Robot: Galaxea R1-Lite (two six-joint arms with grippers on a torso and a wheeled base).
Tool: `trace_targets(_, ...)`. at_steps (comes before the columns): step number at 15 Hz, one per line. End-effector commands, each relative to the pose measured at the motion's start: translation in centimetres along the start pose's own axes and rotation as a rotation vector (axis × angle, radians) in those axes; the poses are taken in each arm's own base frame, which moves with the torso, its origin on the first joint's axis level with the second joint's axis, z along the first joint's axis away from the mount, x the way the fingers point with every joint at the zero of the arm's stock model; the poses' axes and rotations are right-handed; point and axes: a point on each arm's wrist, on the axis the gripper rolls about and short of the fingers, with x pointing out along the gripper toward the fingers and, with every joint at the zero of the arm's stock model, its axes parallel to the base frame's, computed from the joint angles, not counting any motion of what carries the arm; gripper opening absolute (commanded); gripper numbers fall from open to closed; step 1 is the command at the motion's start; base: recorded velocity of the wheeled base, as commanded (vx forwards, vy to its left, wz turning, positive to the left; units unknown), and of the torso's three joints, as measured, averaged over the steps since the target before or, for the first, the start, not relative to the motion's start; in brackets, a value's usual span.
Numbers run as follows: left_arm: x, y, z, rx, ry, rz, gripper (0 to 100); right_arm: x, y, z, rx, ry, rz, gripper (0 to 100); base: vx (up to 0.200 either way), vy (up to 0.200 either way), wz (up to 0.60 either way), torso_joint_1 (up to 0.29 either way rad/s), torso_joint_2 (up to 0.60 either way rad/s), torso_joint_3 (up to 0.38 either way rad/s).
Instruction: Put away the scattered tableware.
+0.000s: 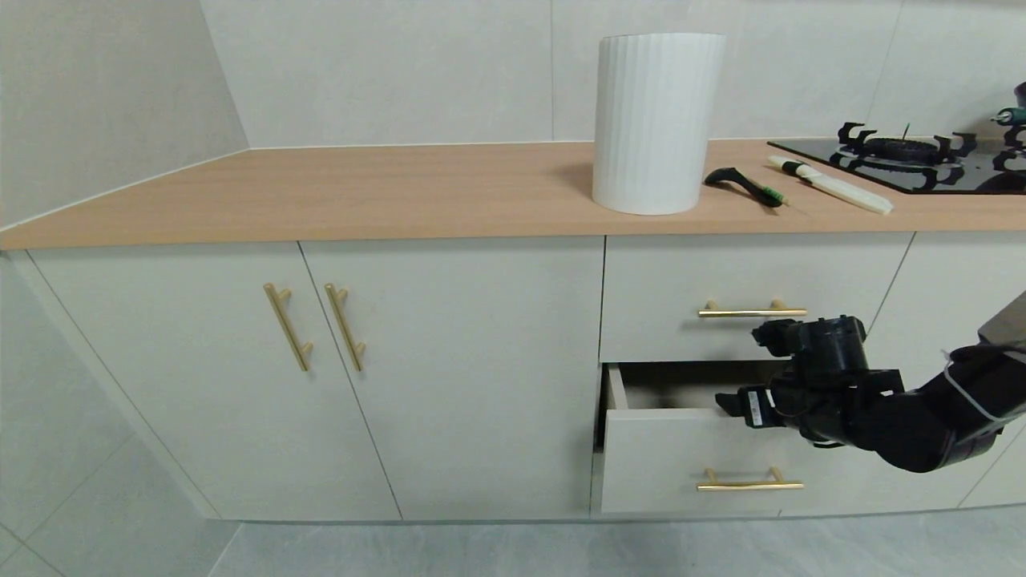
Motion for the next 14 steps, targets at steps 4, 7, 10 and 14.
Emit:
trace_targets(4,0.0,0.0,0.0,0.001,0.0,0.0,100,-4.3,-0.1,1.5,-0.024,0.045,0.047,100,0.0,0.0,0.0,0.0,0.0,0.0)
trace_targets(7,0.0,0.0,0.0,-0.001,0.0,0.0,100,-5.2,0.6,1.0,-0.066,0.116,0.066,100,0.0,0.0,0.0,0.0,0.0,0.0)
trace_targets(10,0.0,0.0,0.0,0.001,0.0,0.0,100,-5.0,0.9,0.8,-0.075,0.127,0.073,100,0.0,0.0,0.0,0.0,0.0,0.0)
trace_targets(14,0.0,0.0,0.0,-0.001,0.0,0.0,100,-3.2,1.4,1.0,-0.037,0.09,0.069,100,0.0,0.0,0.0,0.0,0.0,0.0)
